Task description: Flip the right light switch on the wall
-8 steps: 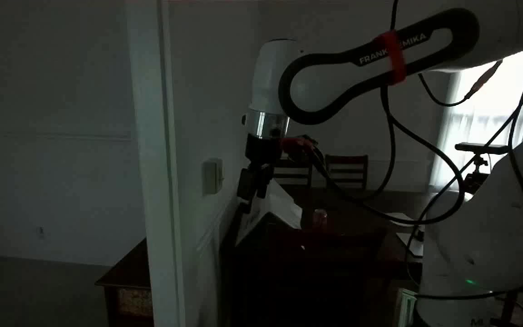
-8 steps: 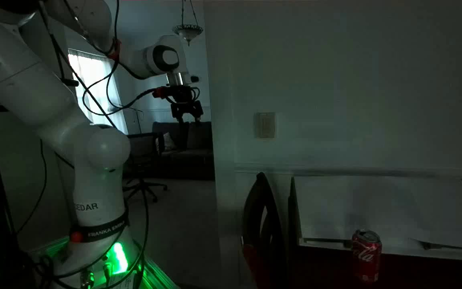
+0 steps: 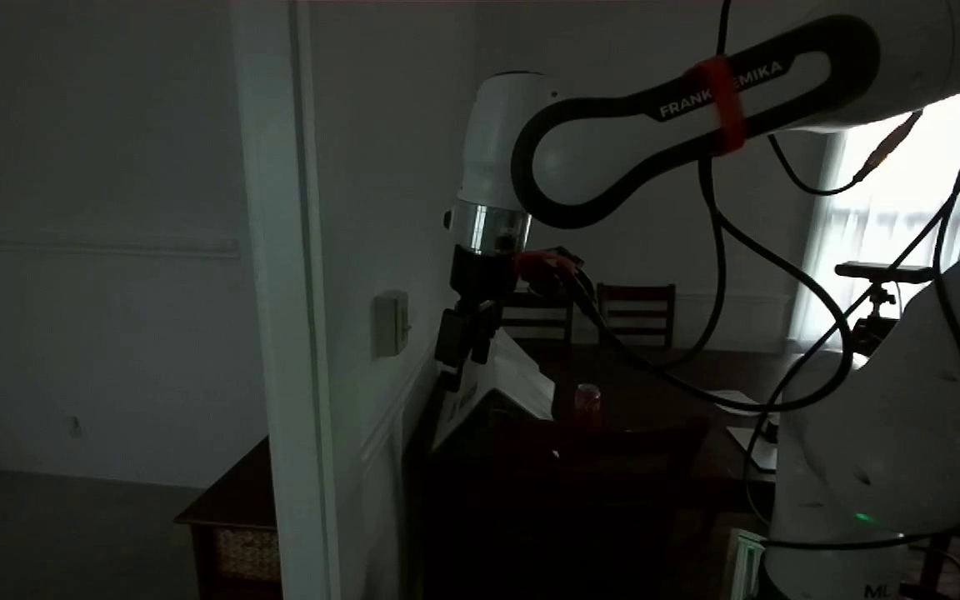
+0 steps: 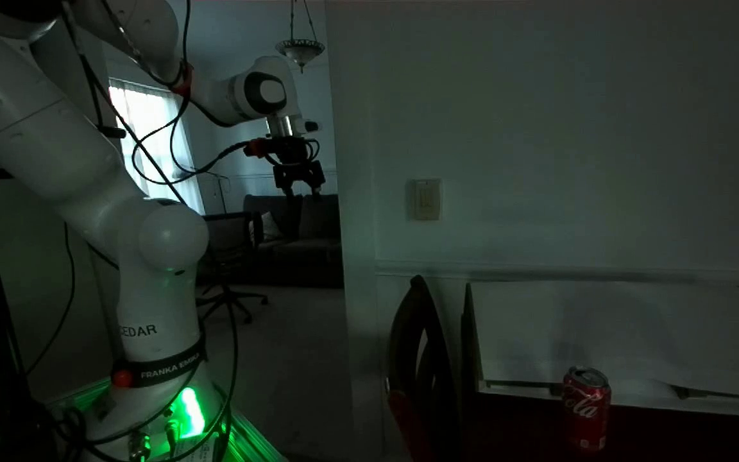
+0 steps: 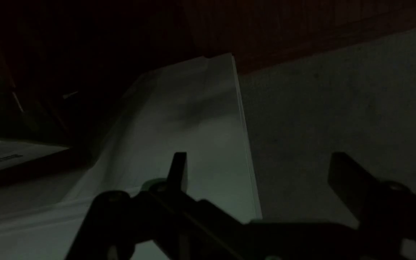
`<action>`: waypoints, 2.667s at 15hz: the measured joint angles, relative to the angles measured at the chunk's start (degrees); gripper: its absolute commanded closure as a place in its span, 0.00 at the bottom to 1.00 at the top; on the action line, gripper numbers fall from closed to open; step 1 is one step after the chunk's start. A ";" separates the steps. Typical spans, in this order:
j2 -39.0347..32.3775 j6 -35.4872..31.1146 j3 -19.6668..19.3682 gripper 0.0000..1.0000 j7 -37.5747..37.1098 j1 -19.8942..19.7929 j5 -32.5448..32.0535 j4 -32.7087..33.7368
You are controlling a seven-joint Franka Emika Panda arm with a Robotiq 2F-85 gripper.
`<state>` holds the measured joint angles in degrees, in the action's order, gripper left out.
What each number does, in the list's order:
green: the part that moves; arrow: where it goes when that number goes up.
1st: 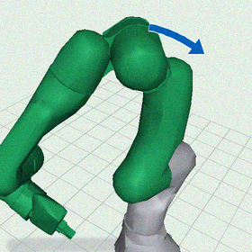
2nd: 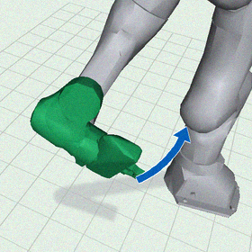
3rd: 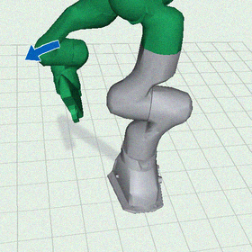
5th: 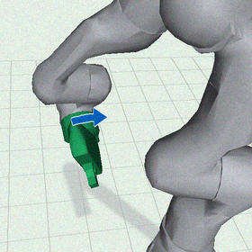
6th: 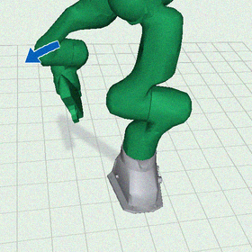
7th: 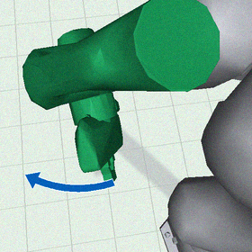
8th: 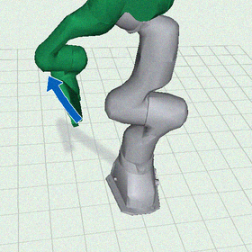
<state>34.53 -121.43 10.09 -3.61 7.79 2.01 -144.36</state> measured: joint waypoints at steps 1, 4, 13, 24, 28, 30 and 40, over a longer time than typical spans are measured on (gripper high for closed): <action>0.00 0.00 0.00 0.00 0.00 0.00 0.00 0.00; -0.04 0.00 -0.24 0.00 1.02 0.10 -0.01 0.00; -1.24 -9.26 -23.38 0.00 38.11 0.63 0.92 -1.90; -10.21 -5.02 -43.79 0.00 64.08 1.14 38.21 2.33; -13.85 -3.11 -44.10 0.00 64.99 0.95 42.37 4.39; -14.04 -2.95 -44.10 0.00 64.99 0.95 42.45 4.60; -24.70 6.02 -34.68 0.00 57.44 -8.67 62.21 11.64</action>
<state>9.83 -115.42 -24.59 53.83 -0.89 64.22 -132.71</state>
